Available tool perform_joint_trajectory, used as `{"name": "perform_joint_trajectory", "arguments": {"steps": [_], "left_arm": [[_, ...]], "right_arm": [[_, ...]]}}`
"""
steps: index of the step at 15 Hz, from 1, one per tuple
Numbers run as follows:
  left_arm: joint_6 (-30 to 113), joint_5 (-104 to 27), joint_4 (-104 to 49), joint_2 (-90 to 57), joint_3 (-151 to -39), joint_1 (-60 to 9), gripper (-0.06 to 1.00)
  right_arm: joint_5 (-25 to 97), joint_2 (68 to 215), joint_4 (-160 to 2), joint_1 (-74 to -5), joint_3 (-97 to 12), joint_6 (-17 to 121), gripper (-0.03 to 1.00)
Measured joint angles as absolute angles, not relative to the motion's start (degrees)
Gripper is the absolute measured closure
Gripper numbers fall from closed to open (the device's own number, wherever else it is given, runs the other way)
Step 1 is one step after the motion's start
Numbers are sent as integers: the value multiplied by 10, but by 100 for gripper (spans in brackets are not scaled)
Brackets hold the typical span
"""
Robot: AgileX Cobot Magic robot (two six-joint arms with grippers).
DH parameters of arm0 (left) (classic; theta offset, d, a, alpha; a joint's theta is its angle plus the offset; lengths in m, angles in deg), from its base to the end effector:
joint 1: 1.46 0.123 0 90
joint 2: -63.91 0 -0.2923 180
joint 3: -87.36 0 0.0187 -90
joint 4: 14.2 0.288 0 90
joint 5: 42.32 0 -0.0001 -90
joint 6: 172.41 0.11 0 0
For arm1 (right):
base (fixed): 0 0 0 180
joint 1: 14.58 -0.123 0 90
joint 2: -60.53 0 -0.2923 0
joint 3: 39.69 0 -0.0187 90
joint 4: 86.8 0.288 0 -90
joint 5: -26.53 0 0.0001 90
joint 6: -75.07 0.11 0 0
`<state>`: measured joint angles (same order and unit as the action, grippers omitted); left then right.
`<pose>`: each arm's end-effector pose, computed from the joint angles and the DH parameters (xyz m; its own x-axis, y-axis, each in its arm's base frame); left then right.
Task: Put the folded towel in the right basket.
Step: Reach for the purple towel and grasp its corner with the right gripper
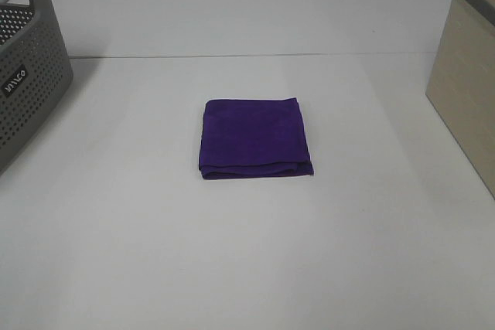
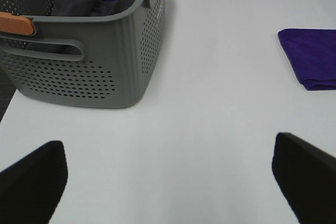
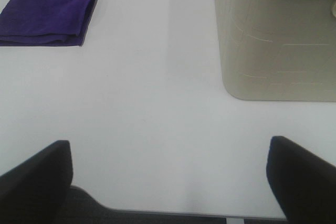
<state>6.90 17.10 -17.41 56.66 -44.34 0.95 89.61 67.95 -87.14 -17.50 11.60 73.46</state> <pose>0.0367 -0.0038 0.2918 -0.4209 -0.0583 -0.9052 -0.0154 0.9983 -0.0571 0.0400 0.0015 0.2683 -0.5244 -0.0576 -0.8495 -0.0626 0.9976 -0.0290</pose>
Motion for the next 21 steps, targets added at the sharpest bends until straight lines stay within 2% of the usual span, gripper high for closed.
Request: {"name": "perform_joint_trajectory", "arguments": {"steps": [21], "left_arm": [[69,171,-174,567,-443,9,-5]], "right_arm": [[896,679,-872,-175,116,735,-1]]}}
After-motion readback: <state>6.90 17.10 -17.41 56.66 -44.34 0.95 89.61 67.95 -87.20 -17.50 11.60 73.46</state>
